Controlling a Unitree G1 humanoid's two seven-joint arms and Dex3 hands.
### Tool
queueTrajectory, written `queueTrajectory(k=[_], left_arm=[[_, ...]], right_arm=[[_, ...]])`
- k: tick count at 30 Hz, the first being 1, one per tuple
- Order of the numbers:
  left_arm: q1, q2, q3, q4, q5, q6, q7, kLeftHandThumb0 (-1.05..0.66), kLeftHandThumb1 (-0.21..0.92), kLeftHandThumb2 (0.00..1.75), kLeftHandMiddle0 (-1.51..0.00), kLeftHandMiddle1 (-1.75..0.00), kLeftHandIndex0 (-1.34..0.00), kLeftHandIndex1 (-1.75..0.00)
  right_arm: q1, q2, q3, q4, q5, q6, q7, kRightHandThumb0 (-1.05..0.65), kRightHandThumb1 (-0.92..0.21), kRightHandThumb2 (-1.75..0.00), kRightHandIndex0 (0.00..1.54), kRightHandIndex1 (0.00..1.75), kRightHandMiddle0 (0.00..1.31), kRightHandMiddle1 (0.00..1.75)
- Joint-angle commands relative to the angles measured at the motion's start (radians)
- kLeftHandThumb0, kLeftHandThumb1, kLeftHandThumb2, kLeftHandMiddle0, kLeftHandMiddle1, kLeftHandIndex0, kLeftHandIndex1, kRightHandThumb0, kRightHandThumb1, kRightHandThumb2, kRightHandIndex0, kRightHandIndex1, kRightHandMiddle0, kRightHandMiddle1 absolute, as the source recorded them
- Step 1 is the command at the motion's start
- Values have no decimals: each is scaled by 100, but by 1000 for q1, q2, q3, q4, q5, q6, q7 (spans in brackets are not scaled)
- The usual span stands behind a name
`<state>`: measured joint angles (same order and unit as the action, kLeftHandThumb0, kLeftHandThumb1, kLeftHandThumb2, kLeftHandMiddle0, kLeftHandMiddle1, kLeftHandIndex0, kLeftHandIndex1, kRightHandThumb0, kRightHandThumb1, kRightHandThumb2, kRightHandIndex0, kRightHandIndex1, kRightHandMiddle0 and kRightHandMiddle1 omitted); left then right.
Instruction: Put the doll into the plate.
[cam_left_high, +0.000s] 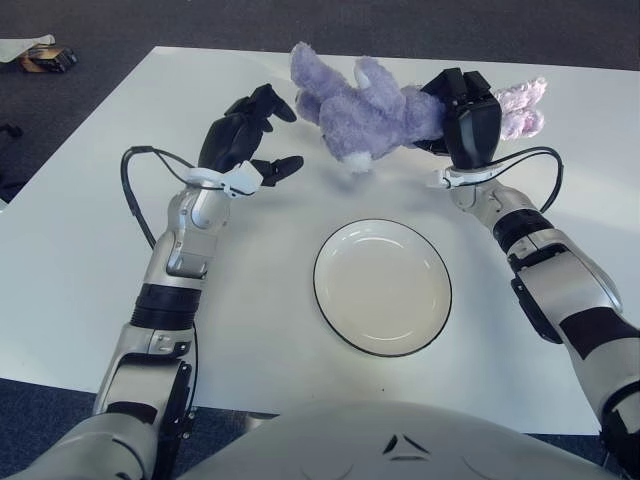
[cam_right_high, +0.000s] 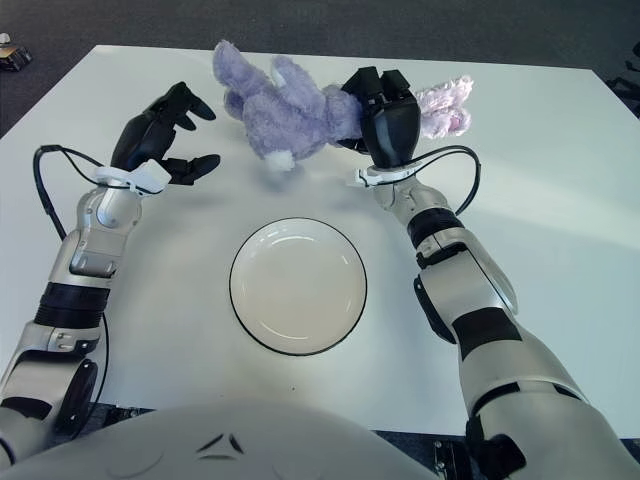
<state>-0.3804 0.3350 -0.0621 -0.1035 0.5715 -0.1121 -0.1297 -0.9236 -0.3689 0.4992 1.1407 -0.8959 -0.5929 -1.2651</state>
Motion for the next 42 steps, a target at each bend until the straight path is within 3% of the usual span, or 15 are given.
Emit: queueTrajectory(k=[1, 7, 16, 19, 21, 23, 31, 42], left_arm=[[-28, 17, -24, -101, 12, 76, -79, -93, 91, 34, 0, -89, 0, -67], [-79, 32, -55, -137, 44, 118, -115, -100, 92, 29, 0, -56, 0, -33], [-196, 49, -124, -28, 169, 84, -32, -102, 92, 24, 0, -25, 0, -10], [-210, 43, -139, -16, 193, 89, -13, -101, 91, 22, 0, -16, 0, -6], [-218, 46, -151, -12, 212, 94, -15, -101, 90, 20, 0, -11, 0, -4], [-226, 54, -162, -6, 231, 91, -17, -102, 90, 19, 0, -4, 0, -2], [-254, 87, -194, 29, 254, 44, -35, -105, 88, 15, 0, 0, 0, 0], [-299, 146, -249, 78, 300, 9, -116, -105, 85, 11, 0, 0, 0, 0]], right_arm=[[-44, -18, 34, 14, -38, 3, -37, 0, -14, -148, 81, 160, 52, 175], [-78, -36, 96, 39, -105, 67, -82, 0, -13, -148, 83, 157, 52, 175], [-115, -49, 162, 51, -168, 121, -151, 0, -14, -143, 86, 146, 53, 175], [-121, -52, 174, 55, -171, 121, -155, 0, -16, -147, 69, 165, 58, 175], [-124, -56, 181, 55, -172, 124, -151, 0, -18, -138, 79, 144, 57, 175], [-127, -57, 187, 56, -174, 131, -146, 0, -19, -139, 79, 149, 52, 175], [-141, -56, 195, 63, -171, 147, -142, 0, -18, -146, 75, 166, 48, 175], [-158, -63, 174, 52, -137, 121, -88, 0, -17, -149, 75, 170, 48, 175]])
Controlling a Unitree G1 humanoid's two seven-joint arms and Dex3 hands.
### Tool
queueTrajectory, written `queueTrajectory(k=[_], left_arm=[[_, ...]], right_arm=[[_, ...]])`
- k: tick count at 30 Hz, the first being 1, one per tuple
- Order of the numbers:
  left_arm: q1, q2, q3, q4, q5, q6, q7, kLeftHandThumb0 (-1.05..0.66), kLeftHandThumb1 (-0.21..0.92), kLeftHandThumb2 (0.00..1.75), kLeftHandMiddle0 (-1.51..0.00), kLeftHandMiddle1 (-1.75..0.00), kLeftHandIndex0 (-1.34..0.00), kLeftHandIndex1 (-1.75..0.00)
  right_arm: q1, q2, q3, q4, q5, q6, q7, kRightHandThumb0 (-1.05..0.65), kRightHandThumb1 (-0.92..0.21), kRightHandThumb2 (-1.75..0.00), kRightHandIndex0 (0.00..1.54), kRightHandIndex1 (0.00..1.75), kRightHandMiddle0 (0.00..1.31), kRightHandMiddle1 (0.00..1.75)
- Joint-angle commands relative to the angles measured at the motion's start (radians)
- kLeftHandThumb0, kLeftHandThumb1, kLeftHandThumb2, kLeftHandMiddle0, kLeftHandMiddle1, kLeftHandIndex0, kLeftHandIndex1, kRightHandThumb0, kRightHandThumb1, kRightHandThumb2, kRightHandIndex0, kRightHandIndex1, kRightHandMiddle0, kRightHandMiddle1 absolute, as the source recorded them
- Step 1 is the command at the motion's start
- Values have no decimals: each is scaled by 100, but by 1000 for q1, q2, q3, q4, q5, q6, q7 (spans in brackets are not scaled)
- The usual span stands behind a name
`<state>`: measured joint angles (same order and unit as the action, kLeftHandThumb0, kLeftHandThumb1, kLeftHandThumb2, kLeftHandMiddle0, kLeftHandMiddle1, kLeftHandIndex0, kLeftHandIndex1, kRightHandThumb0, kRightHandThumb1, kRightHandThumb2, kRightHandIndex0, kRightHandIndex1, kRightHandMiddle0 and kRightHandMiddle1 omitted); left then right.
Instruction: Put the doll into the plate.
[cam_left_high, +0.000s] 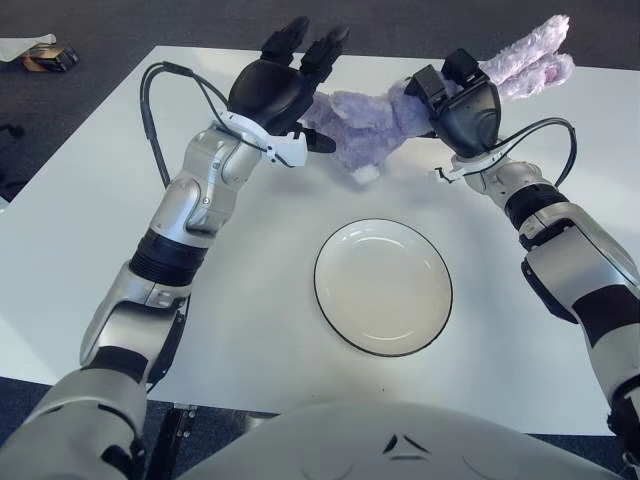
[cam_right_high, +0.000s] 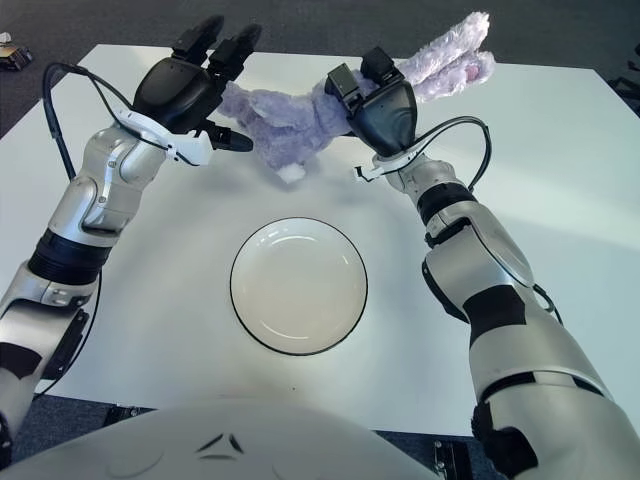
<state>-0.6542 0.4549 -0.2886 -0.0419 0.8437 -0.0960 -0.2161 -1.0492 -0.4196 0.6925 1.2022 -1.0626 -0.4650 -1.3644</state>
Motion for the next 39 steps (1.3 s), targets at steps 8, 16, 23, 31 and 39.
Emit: queueTrajectory(k=[8, 16, 23, 31, 39], left_arm=[[-32, 11, -59, 41, 88, 33, -48, -105, 86, 9, 0, 0, 0, 0], [-25, -14, -72, 48, 102, 86, -58, -105, 88, 9, 0, 0, 0, 0], [-31, -41, -103, 76, 144, 149, -94, -105, 87, 7, 0, 0, 0, 0], [-45, -111, -107, 112, 144, 257, -124, -105, 87, 5, 0, 0, 0, 0], [-56, -209, -74, 165, 93, 337, -42, -105, 89, 5, 0, 0, 0, 0]], right_arm=[[-42, -13, -53, -29, 56, -6, 11, 0, -17, -148, 75, 169, 48, 175], [-41, -17, -84, -43, 87, -26, 49, 0, -16, -148, 77, 166, 50, 175], [-52, -17, -98, -57, 87, -30, 36, 0, -15, -149, 78, 164, 51, 175], [-53, -12, -121, -71, 108, -55, 39, 0, -14, -151, 78, 167, 51, 175], [-48, -8, -149, -81, 131, -92, 63, 0, -15, -150, 77, 168, 50, 175]])
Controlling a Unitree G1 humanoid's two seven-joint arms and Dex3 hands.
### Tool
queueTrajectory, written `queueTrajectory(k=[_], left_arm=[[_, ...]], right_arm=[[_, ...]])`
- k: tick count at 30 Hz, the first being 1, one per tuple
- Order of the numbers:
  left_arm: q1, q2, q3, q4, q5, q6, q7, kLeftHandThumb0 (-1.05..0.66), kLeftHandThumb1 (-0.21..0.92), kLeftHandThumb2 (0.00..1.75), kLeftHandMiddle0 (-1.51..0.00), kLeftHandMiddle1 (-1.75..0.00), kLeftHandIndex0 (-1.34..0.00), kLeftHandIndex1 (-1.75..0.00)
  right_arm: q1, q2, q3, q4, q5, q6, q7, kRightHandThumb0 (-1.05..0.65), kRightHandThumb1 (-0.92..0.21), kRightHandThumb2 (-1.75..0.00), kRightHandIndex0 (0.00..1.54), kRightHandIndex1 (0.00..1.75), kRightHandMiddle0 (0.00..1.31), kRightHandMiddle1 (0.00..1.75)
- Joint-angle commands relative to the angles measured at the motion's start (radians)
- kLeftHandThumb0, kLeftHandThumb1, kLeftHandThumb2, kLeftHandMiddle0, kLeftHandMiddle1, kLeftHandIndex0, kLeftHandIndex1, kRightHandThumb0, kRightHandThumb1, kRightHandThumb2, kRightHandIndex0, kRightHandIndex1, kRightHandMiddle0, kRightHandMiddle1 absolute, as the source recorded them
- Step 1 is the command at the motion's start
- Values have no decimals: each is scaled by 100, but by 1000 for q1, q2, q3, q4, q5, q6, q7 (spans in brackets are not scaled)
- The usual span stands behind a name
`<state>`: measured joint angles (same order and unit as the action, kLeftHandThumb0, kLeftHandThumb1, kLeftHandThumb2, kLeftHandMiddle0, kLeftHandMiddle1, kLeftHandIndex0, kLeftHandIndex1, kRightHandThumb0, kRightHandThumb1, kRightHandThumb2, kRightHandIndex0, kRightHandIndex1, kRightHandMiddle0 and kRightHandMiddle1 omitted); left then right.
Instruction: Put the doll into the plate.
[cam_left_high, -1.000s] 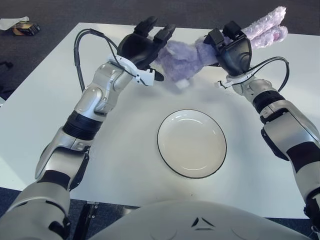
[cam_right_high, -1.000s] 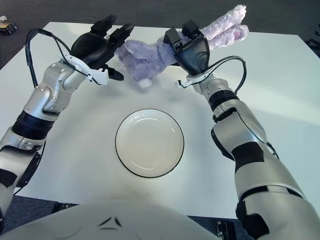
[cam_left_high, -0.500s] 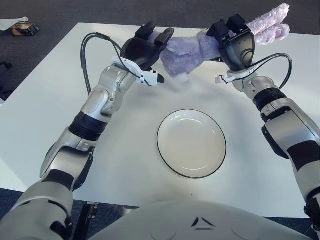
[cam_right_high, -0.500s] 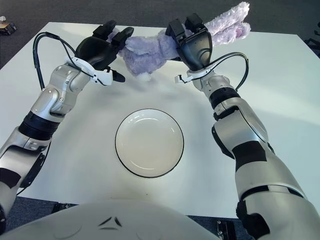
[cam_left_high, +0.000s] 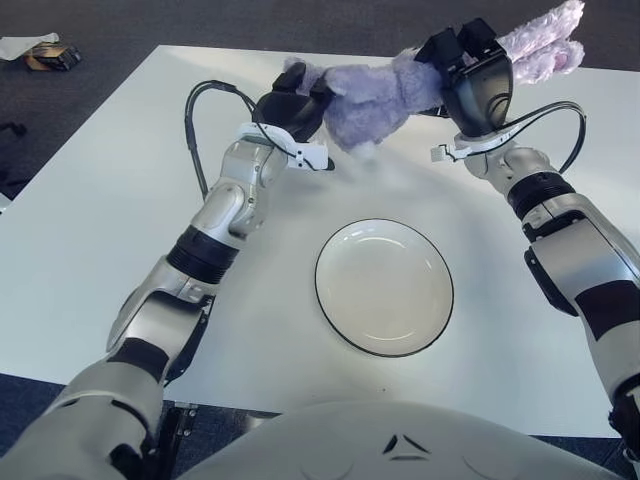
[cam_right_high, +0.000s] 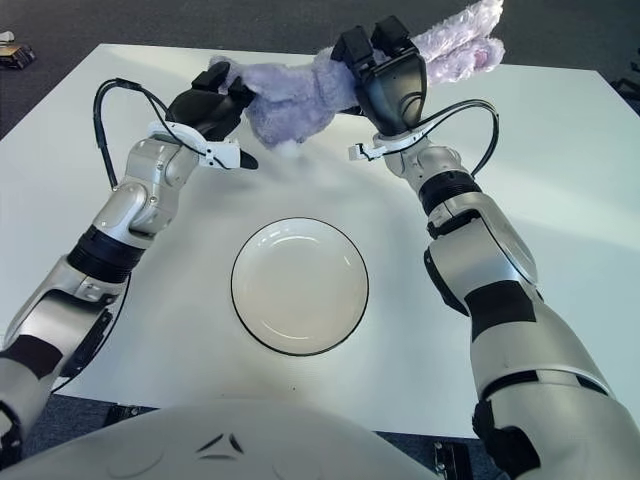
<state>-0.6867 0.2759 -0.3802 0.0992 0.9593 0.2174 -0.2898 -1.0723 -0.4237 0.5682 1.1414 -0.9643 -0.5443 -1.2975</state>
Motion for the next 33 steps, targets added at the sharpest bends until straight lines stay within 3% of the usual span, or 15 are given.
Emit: queueTrajectory(k=[1, 9, 25, 33], left_arm=[[-24, -43, 26, 28, -36, 33, 43, -105, 89, 5, 0, 0, 0, 0], [-32, -115, 74, 54, -137, 85, 95, -105, 92, 13, 0, 0, 0, 0], [-75, -162, 124, 135, -322, 52, 157, -105, 92, 35, 0, 0, 0, 0], [-93, -174, 132, 183, -370, 5, 224, -105, 92, 42, -11, -6, -3, -2]], right_arm=[[-25, -4, -26, -22, 34, -14, -2, 0, -15, -150, 77, 168, 50, 175], [-17, -4, -38, -33, 36, -23, 2, 0, -15, -150, 77, 167, 50, 175], [4, -7, -41, -68, 32, -41, 38, 0, -14, -149, 79, 163, 51, 175], [14, -17, -13, -96, -3, -23, 43, 0, -17, -146, 77, 165, 49, 175]])
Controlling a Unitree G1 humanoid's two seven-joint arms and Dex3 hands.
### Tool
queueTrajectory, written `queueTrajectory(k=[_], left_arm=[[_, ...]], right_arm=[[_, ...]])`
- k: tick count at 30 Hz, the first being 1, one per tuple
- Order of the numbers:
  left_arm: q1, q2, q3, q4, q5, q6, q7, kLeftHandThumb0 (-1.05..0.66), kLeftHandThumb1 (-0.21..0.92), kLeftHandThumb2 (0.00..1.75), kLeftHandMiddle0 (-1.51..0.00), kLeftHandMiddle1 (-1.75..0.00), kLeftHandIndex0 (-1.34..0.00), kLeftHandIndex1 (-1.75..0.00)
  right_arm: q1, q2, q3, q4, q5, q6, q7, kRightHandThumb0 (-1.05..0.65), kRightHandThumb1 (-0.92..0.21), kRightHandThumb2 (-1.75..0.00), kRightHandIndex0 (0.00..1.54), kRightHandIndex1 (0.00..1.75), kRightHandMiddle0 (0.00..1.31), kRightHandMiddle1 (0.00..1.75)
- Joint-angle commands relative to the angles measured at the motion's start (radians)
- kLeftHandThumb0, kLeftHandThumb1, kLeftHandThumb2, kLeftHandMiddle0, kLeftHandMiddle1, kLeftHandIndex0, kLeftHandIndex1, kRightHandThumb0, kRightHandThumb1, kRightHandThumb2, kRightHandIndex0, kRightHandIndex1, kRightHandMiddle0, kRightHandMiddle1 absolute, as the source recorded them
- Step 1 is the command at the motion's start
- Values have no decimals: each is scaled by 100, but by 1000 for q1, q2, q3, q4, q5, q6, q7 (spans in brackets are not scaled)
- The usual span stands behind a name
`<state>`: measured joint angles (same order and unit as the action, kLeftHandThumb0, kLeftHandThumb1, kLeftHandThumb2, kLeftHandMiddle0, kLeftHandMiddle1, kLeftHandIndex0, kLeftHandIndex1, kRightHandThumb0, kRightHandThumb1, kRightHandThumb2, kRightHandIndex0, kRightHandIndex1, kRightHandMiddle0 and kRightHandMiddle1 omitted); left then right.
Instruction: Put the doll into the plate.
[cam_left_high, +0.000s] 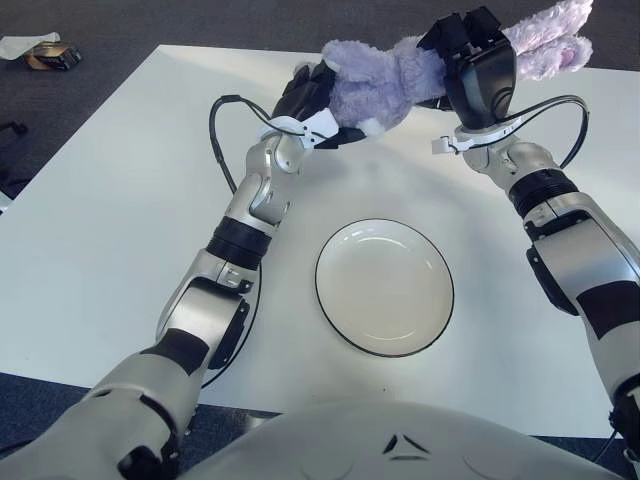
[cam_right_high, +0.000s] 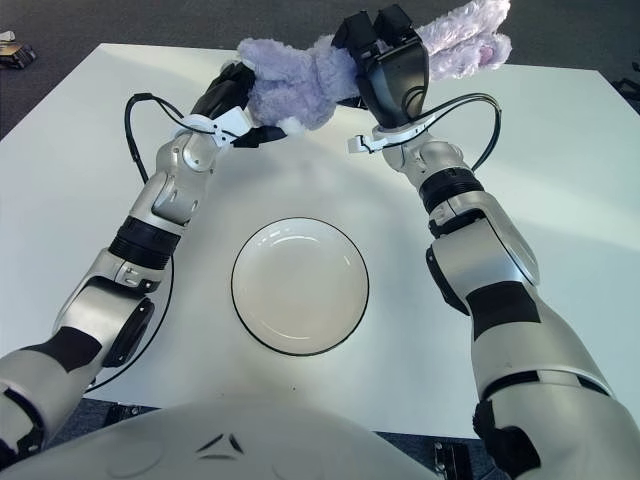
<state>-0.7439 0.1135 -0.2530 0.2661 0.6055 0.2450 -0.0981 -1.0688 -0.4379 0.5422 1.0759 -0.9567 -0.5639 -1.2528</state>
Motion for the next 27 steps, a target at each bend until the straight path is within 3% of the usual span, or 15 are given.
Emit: queueTrajectory(k=[1, 8, 17, 27], left_arm=[[-38, -12, 3, 18, -18, -23, 38, -105, 92, 42, -11, -6, -3, -2], [-45, -11, -2, 34, -31, -50, 65, -105, 92, 40, -14, -8, -2, -4], [-61, 0, -21, 106, -8, -179, 183, -105, 92, 34, -8, -7, 0, -8], [-75, 56, -107, 170, 143, -294, 377, -105, 89, 19, 0, 0, 0, 0]], right_arm=[[11, -4, 19, -35, -20, 8, -5, 0, -17, -146, 76, 165, 49, 175], [18, -5, 44, -58, -59, 82, -37, 0, -22, -143, 71, 171, 45, 175], [27, -2, 52, -77, -59, 92, -48, 0, -20, -147, 71, 174, 46, 175], [35, 1, 45, -83, -36, 66, -36, 0, -19, -147, 73, 170, 47, 175]])
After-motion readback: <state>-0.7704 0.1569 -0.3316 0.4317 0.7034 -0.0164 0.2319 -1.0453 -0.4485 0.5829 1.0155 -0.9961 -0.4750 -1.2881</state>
